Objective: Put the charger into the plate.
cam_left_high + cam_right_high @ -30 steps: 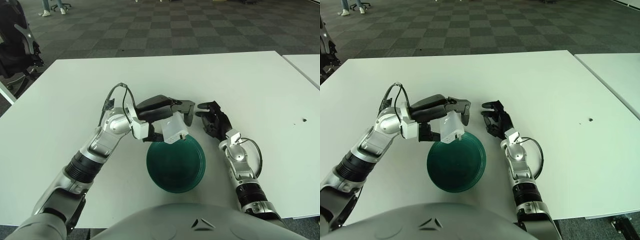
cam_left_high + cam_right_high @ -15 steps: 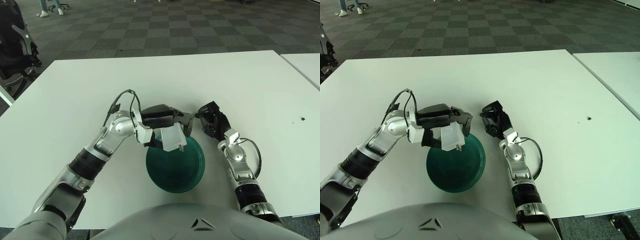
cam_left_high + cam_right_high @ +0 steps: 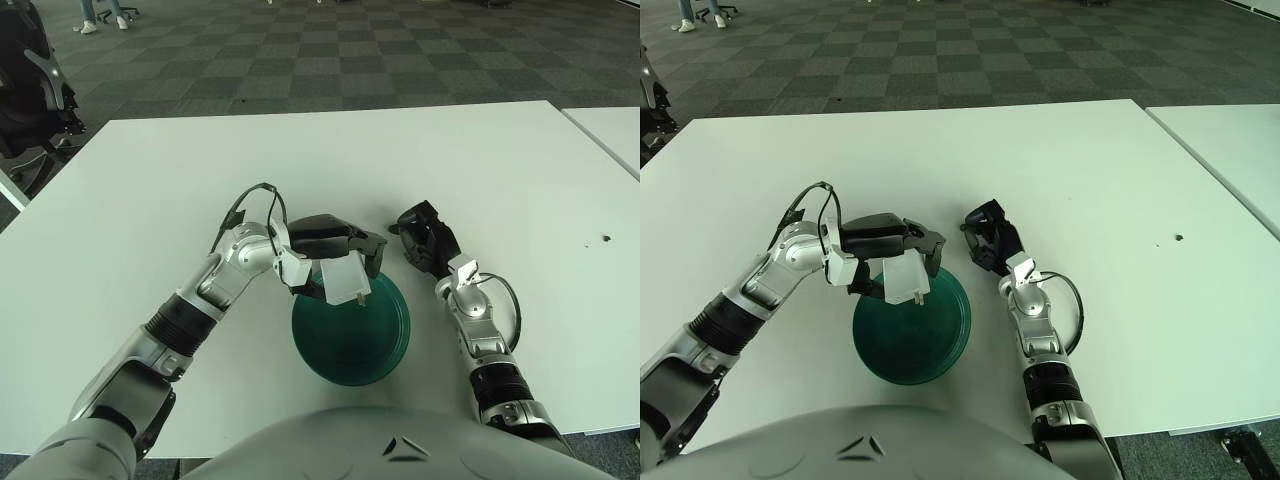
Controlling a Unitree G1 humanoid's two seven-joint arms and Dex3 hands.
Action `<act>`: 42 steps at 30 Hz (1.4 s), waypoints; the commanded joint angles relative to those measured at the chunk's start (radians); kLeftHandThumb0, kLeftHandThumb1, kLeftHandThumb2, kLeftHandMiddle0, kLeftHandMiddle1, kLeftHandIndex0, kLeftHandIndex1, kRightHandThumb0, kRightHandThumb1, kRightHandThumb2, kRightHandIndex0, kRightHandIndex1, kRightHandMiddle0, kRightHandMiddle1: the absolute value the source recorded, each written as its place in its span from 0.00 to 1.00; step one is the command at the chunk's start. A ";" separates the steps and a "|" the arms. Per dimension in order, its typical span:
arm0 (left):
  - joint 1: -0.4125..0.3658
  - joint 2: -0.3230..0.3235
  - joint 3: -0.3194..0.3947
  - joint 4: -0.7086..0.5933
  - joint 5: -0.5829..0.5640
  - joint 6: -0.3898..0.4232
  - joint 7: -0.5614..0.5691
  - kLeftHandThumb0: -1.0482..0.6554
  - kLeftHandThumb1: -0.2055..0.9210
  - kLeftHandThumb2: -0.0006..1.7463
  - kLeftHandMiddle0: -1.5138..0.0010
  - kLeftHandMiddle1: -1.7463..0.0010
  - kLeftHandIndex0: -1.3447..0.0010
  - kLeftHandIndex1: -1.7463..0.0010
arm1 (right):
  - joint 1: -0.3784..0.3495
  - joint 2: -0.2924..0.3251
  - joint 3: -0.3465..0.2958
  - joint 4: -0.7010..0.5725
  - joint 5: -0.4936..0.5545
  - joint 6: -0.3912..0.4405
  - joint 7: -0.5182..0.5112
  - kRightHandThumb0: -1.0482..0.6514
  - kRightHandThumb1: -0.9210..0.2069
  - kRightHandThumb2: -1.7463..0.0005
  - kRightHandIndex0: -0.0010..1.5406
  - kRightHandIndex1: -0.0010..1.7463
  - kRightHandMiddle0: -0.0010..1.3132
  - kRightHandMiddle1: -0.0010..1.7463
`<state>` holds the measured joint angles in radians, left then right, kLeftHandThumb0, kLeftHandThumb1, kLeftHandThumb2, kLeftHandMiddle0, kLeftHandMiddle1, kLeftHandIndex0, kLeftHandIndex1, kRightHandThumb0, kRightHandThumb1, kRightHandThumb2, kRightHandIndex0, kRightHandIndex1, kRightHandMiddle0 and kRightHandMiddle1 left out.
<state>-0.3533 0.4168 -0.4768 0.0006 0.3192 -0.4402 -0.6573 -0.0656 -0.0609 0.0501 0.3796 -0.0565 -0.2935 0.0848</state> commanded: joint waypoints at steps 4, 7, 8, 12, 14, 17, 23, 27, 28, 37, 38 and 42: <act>0.004 -0.010 0.000 0.017 -0.032 0.011 -0.017 0.61 0.73 0.51 0.74 0.11 0.76 0.01 | 0.027 -0.005 0.005 0.062 -0.007 0.051 0.005 0.41 0.00 0.70 0.22 0.50 0.14 1.00; 0.006 -0.011 0.001 0.015 -0.038 0.014 -0.022 0.61 0.78 0.46 0.74 0.11 0.80 0.00 | 0.026 -0.004 0.003 0.064 -0.003 0.054 0.006 0.41 0.00 0.70 0.21 0.50 0.14 1.00; 0.008 -0.013 0.002 0.015 -0.044 0.017 -0.024 0.61 0.79 0.46 0.75 0.11 0.81 0.00 | 0.020 -0.003 0.001 0.075 0.000 0.053 0.006 0.41 0.00 0.70 0.21 0.49 0.14 1.00; 0.016 -0.010 0.011 -0.008 -0.077 0.052 -0.048 0.57 0.91 0.34 0.76 0.10 0.84 0.05 | 0.013 0.002 -0.008 0.090 0.014 0.054 0.009 0.41 0.00 0.70 0.20 0.46 0.14 1.00; 0.015 -0.008 0.012 -0.014 -0.092 0.069 -0.063 0.45 0.95 0.29 0.78 0.14 0.85 0.08 | 0.010 0.002 -0.009 0.099 0.013 0.048 0.006 0.41 0.00 0.70 0.21 0.44 0.14 1.00; 0.013 -0.004 0.012 -0.021 -0.106 0.087 -0.081 0.25 0.99 0.24 0.80 0.23 0.91 0.17 | 0.006 0.002 -0.008 0.110 0.006 0.036 -0.001 0.41 0.00 0.70 0.21 0.40 0.14 1.00; 0.010 0.002 0.012 -0.039 -0.114 0.110 -0.109 0.16 1.00 0.27 0.82 0.39 0.95 0.23 | 0.007 -0.002 -0.004 0.110 -0.008 0.023 -0.011 0.41 0.00 0.70 0.22 0.38 0.14 1.00; 0.011 0.005 0.014 -0.046 -0.116 0.114 -0.118 0.14 1.00 0.28 0.81 0.45 0.95 0.28 | 0.008 -0.002 -0.002 0.106 -0.008 0.026 -0.012 0.41 0.00 0.70 0.23 0.38 0.14 1.00; 0.011 0.005 0.014 -0.047 -0.117 0.115 -0.119 0.14 1.00 0.28 0.81 0.47 0.95 0.29 | 0.008 -0.002 -0.002 0.106 -0.008 0.026 -0.012 0.41 0.00 0.70 0.23 0.38 0.14 1.00; 0.009 0.009 0.016 -0.051 -0.117 0.108 -0.127 0.14 1.00 0.28 0.80 0.56 0.94 0.36 | 0.011 -0.005 0.002 0.100 -0.016 0.024 -0.016 0.41 0.00 0.70 0.23 0.38 0.14 1.00; 0.009 0.010 0.016 -0.051 -0.116 0.106 -0.126 0.14 1.00 0.28 0.80 0.56 0.93 0.36 | 0.011 -0.005 0.003 0.099 -0.017 0.023 -0.017 0.41 0.00 0.70 0.23 0.38 0.14 1.00; 0.006 0.014 0.018 -0.054 -0.116 0.098 -0.126 0.14 1.00 0.29 0.79 0.57 0.92 0.37 | 0.013 -0.006 0.005 0.094 -0.017 0.023 -0.016 0.41 0.00 0.70 0.23 0.37 0.14 1.00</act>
<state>-0.3400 0.4136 -0.4729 -0.0431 0.2056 -0.3331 -0.7781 -0.0998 -0.0633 0.0489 0.4335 -0.0641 -0.3197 0.0657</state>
